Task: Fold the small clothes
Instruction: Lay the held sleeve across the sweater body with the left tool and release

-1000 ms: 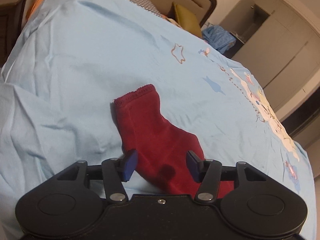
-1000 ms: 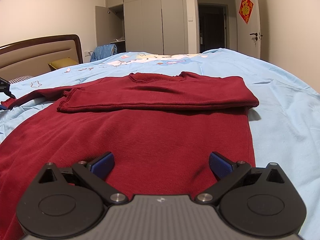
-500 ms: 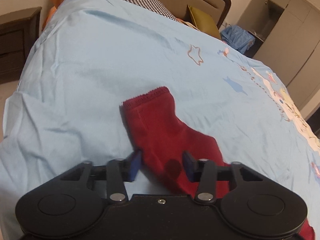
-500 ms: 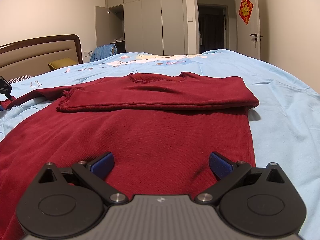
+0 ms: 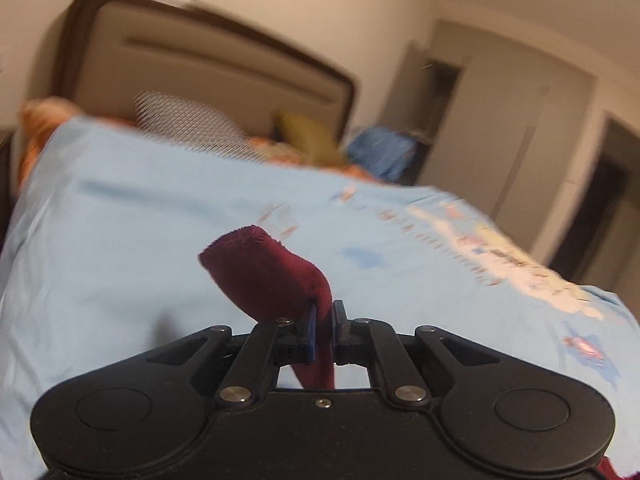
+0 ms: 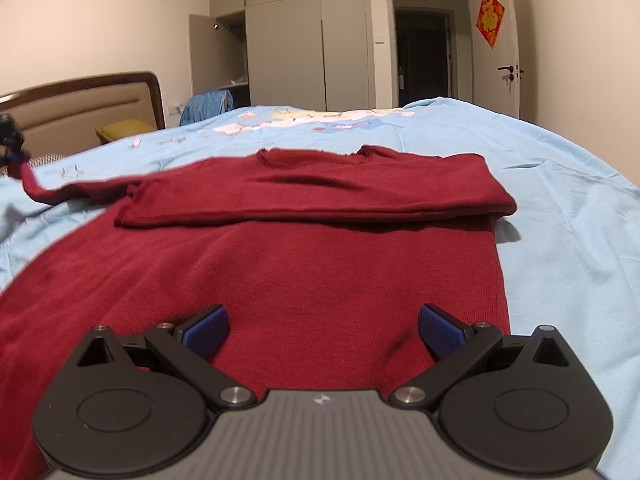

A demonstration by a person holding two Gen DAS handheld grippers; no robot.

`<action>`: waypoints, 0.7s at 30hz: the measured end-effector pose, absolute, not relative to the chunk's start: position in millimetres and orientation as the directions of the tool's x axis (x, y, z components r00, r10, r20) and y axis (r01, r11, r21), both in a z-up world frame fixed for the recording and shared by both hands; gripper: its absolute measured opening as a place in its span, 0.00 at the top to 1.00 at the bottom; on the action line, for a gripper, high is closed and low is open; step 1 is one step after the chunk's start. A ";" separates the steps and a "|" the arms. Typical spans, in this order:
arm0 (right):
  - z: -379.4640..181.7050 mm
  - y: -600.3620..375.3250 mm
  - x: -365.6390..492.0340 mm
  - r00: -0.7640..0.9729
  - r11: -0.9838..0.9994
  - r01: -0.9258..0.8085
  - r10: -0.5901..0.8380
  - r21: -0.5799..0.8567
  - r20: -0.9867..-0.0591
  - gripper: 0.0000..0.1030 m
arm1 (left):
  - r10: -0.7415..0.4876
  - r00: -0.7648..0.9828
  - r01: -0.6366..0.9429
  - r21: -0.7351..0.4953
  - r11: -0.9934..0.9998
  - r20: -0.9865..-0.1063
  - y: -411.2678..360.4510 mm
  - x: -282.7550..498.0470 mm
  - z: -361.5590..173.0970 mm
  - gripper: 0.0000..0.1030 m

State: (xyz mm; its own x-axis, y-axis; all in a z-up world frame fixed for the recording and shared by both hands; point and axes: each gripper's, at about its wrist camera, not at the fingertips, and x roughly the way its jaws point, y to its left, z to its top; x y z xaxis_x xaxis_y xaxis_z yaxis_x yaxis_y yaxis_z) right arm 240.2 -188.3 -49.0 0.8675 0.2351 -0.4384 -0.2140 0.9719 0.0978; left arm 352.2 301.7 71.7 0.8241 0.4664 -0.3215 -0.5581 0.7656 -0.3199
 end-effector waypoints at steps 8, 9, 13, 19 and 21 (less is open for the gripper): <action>-19.6 -224.3 238.5 0.909 0.955 -0.206 0.268 0.214 -0.320 0.00 | 0.168 0.982 -0.178 -0.123 0.976 -0.088 162.4 372.4 139.4 0.94; -16.9 -228.6 238.3 0.914 0.957 -0.198 0.258 0.212 -0.313 0.00 | 0.120 0.989 -0.129 -0.102 0.986 -0.082 143.3 375.4 142.4 0.94; -11.5 -247.2 234.4 0.927 0.962 -0.164 0.226 0.219 -0.298 0.00 | -0.054 0.994 0.053 -0.011 0.999 -0.100 64.8 389.1 138.1 0.94; -21.4 -272.6 222.3 0.928 0.967 -0.098 0.174 0.235 -0.329 0.00 | -0.223 0.948 0.247 0.085 0.965 -0.226 -26.2 396.8 79.2 0.94; -26.5 -279.4 217.6 0.924 0.967 -0.079 0.161 0.241 -0.347 0.00 | -0.262 0.923 0.300 0.100 0.949 -0.282 -46.7 394.8 55.3 0.94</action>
State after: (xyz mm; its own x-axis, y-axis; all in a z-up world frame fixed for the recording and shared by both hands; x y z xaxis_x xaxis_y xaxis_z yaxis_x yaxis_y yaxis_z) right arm 217.6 -279.4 -26.5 0.9239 0.1614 -0.3468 -0.0787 0.9674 0.2406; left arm 394.8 -46.7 55.3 0.9228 -0.2620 -0.2824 0.2999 0.9487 0.1000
